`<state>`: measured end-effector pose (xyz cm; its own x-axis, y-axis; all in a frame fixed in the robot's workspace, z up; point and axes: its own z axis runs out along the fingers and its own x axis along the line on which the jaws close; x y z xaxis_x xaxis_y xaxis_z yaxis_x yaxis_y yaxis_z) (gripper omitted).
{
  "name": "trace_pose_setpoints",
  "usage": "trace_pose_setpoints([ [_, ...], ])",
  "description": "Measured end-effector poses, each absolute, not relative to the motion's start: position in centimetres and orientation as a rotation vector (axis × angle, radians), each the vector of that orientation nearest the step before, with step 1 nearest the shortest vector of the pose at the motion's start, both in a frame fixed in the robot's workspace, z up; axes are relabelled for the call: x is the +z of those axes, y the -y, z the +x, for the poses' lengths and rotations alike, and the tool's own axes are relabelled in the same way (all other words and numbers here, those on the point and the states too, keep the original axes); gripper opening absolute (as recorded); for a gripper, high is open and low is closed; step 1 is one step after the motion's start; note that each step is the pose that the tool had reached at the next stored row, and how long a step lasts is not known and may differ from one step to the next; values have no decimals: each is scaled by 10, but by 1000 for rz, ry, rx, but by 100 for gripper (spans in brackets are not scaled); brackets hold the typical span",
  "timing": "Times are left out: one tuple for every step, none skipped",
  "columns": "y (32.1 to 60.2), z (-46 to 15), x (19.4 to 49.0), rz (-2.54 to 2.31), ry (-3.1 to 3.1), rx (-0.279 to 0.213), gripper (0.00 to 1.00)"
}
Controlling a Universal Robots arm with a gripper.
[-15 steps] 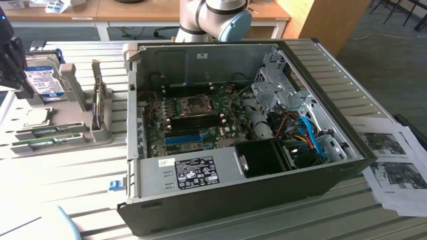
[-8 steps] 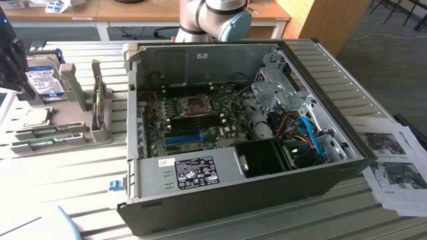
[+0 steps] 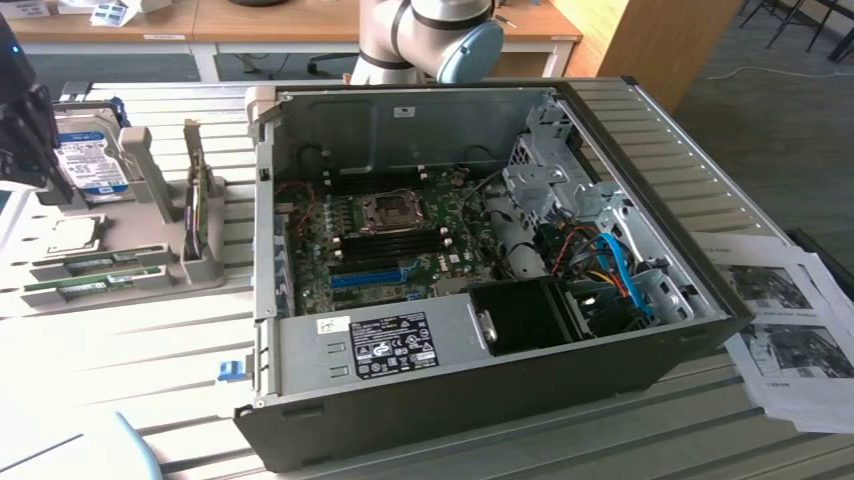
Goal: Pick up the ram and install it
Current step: 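Pick up the ram and move it above insertion slot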
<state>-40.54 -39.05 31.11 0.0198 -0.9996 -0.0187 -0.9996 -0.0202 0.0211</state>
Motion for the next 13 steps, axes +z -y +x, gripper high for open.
trace_pose_setpoints([
  [390, -405, 310, 2242, 2197, -44, 9],
  [390, -405, 310, 2242, 2197, -44, 9],
  [391, -405, 309, 2242, 2197, -44, 9],
  [390, -405, 309, 2242, 2197, -44, 9],
  [390, -405, 308, 2242, 2197, -44, 9],
  [390, -405, 308, 2242, 2197, -44, 9],
  [390, -405, 307, 2242, 2197, -44, 9],
  [390, -405, 307, 2242, 2197, -44, 9],
  [390, -405, 306, 2242, 2197, -44, 9],
  [390, -405, 305, 2242, 2197, -44, 9],
  [390, -405, 305, 2242, 2198, -44, 9],
  [391, -405, 304, 2242, 2197, -44, 9],
  [390, -405, 304, 2242, 2197, -44, 9],
])
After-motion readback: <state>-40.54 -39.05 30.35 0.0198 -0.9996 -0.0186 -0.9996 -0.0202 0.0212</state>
